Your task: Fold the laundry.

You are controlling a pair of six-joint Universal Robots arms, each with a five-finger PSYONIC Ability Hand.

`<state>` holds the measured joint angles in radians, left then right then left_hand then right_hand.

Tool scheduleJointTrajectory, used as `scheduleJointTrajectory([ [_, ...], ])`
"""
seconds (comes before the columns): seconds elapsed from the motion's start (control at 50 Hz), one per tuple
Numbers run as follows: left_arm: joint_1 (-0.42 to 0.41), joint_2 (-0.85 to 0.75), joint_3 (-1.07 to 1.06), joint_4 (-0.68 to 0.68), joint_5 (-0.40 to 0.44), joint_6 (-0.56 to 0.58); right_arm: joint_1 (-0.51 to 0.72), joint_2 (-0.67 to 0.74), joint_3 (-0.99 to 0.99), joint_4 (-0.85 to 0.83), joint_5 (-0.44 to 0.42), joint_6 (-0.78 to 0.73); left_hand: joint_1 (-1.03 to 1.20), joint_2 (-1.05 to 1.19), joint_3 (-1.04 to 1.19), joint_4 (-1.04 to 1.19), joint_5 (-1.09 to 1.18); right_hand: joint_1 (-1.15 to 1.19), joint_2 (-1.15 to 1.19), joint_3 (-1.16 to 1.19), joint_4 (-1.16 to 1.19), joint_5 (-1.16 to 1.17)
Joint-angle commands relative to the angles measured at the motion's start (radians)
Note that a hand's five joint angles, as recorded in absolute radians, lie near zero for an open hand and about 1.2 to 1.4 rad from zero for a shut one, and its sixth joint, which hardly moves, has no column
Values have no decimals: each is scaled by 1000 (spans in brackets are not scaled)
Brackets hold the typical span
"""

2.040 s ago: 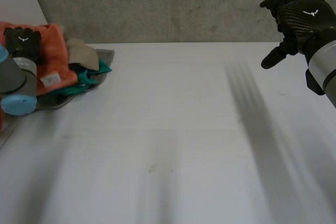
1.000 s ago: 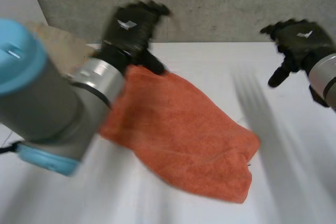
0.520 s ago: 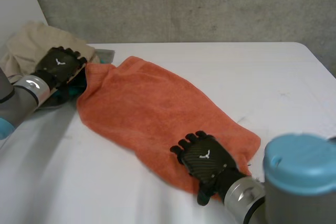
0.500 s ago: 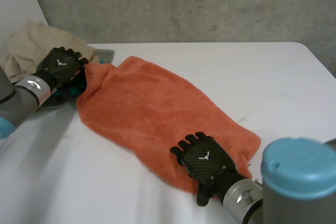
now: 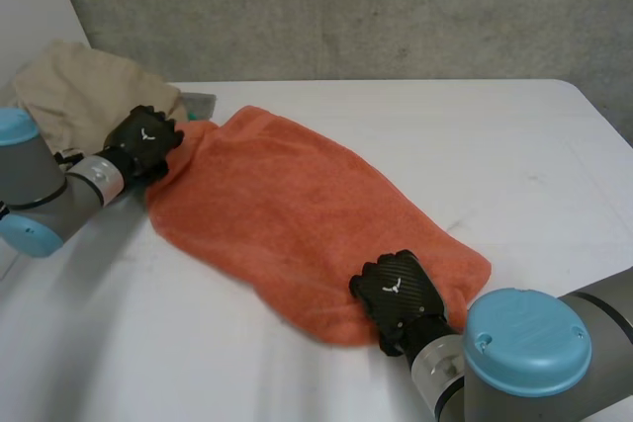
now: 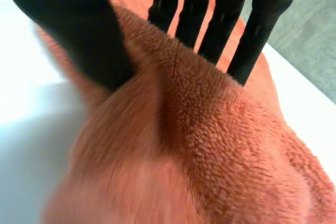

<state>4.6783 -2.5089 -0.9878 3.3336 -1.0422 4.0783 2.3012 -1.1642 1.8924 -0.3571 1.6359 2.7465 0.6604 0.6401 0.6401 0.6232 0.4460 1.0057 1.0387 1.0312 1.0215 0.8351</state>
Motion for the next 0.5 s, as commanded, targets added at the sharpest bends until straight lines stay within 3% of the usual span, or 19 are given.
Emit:
scheduleJointTrajectory([
  [0.02, -23, -57, 106, 3, -100, 1, -6, -5, -6, -6, 4, -64, 736, 756, 756, 773, 776, 391, 358, 365, 375, 387],
  [0.16, -119, 59, 48, 37, -142, -58, -66, -126, -19, 13, 5, -106, 736, 756, 756, 773, 776, 391, 358, 365, 375, 387],
  [0.32, -155, 389, -205, 89, -144, -245, -210, -324, -131, 138, -19, -160, 736, 756, 756, 773, 776, 391, 358, 365, 375, 387],
  [0.5, -158, 775, -531, 83, -154, -364, -437, -384, -430, 483, -158, -169, 736, 756, 756, 773, 776, 391, 358, 365, 375, 387],
])
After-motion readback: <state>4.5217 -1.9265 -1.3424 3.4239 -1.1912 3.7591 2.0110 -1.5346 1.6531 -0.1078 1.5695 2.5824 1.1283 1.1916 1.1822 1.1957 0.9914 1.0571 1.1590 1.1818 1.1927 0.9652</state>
